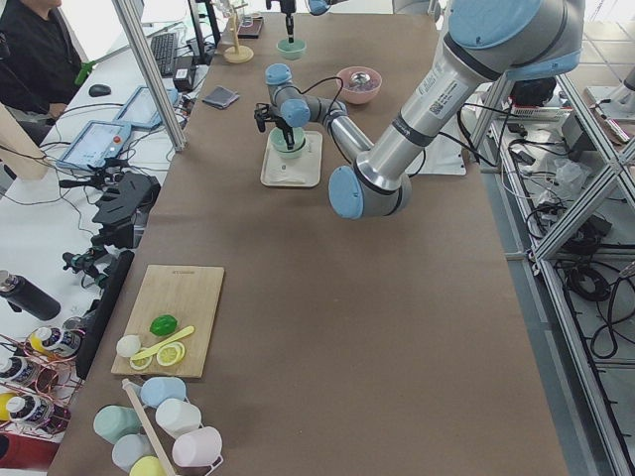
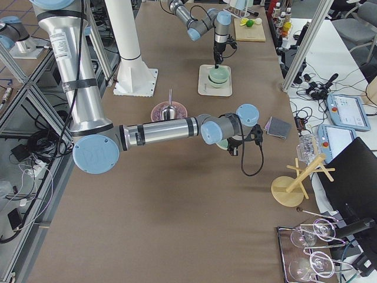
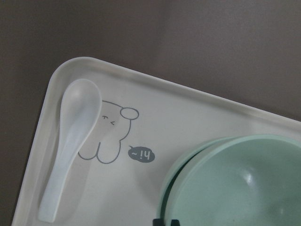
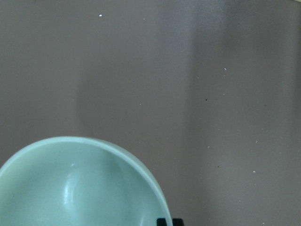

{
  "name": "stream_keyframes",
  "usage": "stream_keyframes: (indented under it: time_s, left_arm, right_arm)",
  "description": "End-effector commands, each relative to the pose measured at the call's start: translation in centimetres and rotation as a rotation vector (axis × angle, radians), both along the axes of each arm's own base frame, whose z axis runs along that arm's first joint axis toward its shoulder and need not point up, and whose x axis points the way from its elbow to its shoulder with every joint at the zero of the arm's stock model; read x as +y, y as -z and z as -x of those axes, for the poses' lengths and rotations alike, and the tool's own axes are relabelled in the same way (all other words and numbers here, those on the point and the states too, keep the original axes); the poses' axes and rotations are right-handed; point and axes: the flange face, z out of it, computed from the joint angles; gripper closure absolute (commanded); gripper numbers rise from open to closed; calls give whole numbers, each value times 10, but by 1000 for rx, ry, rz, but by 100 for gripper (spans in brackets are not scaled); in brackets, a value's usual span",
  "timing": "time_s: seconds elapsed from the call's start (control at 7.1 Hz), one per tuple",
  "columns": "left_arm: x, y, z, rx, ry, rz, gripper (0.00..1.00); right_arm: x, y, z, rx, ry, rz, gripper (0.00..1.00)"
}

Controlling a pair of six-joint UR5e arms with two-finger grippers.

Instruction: Stack green bowls together

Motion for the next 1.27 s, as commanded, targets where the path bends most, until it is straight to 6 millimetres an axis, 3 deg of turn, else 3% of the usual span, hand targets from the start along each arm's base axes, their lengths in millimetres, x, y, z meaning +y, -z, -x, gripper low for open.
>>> stream_keyframes:
  time_s: [0.0,1.13]
  left_arm:
    - [-1,-2,-2,0,0,1,100]
    - [0,-4,-7,10,-5,-7,100]
  right_arm:
    - [0,0,0,0,0,0,100]
    - [1,-1,0,1,0,2,100]
